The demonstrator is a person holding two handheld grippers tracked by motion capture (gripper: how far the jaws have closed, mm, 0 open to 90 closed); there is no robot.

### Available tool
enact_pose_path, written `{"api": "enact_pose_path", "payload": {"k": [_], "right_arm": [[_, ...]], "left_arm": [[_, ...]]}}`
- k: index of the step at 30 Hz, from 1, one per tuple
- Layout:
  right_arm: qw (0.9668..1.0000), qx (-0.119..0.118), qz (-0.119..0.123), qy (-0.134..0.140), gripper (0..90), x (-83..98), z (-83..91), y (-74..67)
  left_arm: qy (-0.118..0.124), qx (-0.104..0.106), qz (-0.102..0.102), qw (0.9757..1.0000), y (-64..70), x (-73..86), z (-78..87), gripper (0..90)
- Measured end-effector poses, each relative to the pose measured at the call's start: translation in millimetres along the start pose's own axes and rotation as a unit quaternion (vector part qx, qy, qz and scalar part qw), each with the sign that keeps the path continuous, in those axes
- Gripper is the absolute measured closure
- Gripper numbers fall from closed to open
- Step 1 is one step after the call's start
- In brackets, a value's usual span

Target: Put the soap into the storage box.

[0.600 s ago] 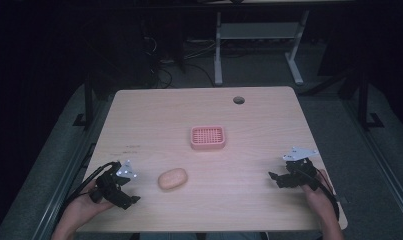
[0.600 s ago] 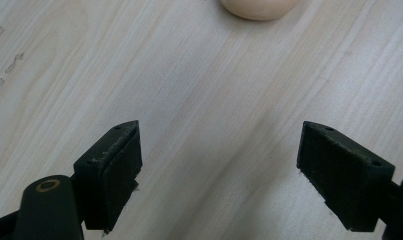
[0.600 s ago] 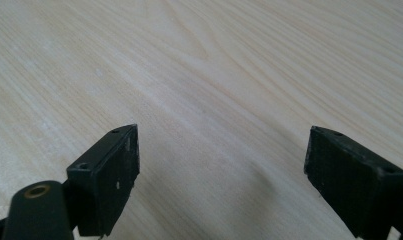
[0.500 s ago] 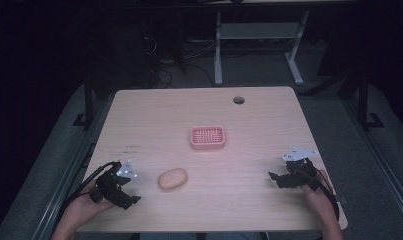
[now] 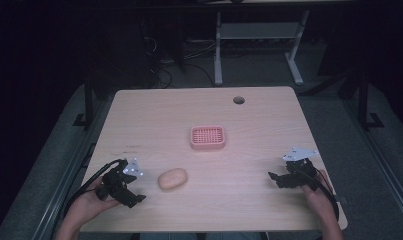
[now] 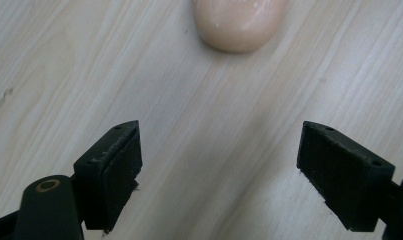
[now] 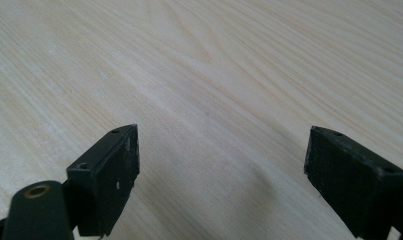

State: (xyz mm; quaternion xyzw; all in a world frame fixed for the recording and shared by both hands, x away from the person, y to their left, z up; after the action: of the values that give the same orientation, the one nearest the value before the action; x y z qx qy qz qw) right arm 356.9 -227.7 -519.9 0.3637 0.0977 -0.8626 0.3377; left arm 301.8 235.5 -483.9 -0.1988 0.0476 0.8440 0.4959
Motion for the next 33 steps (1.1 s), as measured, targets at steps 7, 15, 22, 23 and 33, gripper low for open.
{"api": "enact_pose_path", "payload": {"k": [7,15,22,23,33], "right_arm": [[1.0000,-0.001,-0.001,-0.001,13.9,-0.2,-0.3,-0.9],[1.0000,-0.001,-0.006,0.003,13.9,0.0,0.3,0.1],[1.0000,-0.003,-0.006,0.003,13.9,0.7,1.1,1.1],[1.0000,-0.003,-0.006,0.003,13.9,0.7,1.1,1.2],[1.0000,-0.003,-0.006,0.004,13.9,0.6,1.2,1.1]], "left_arm": [[-0.003,0.010,-0.015,0.9998,3.5,-14.6,-5.6,17.9],[-0.002,0.027,-0.023,0.9994,6.2,-34.3,-15.2,20.3],[-0.010,0.035,-0.031,0.9989,7.6,-46.0,-22.7,20.8],[-0.010,0.040,-0.030,0.9987,8.0,-49.3,-25.0,20.8],[-0.014,0.053,-0.032,0.9980,8.6,-65.9,-33.4,21.0]]}}
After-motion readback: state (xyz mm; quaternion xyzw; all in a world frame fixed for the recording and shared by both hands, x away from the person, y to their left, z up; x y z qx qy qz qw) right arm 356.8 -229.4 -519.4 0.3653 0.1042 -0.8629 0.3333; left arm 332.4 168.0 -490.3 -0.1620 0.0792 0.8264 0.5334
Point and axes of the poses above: each handheld gripper's, and its own axes: z roughly backward along the jaws, x roughly out of its underside, y roughly to its right, the point moved 8 cm from there along -z, roughly forward along the jaws, and after that the axes turned 2 degrees about -x, right-handed, at the moved point
